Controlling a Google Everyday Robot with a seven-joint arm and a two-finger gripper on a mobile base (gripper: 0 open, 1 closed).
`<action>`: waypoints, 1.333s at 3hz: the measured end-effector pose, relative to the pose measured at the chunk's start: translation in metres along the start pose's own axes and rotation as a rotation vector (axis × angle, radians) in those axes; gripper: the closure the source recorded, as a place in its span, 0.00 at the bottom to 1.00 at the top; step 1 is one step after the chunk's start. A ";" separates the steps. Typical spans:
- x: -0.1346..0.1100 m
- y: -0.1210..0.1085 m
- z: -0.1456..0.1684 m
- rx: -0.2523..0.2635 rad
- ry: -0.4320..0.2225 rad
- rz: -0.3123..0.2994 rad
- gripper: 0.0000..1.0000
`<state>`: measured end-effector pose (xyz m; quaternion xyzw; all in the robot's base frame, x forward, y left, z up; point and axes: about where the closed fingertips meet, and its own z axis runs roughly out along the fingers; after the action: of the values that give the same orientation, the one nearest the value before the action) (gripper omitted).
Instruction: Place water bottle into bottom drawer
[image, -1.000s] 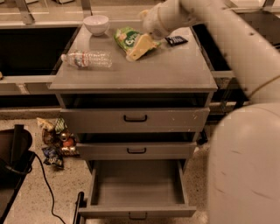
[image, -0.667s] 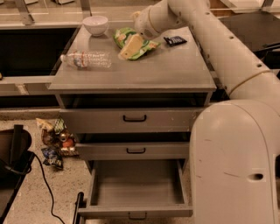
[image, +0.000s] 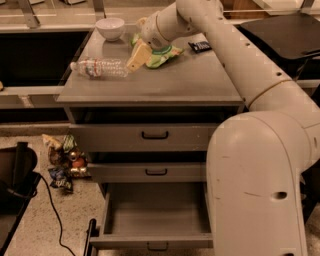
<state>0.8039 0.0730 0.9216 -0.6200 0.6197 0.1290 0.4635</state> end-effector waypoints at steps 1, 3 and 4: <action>-0.014 0.018 0.032 -0.045 -0.013 -0.012 0.00; -0.020 0.039 0.077 -0.101 0.011 0.003 0.00; -0.014 0.039 0.096 -0.109 0.014 0.002 0.19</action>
Offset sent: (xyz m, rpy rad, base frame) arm -0.0150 0.0833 -0.0364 -0.0633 0.0538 0.0704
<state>0.8064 0.1604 0.8643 -0.6448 0.6156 0.1588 0.4244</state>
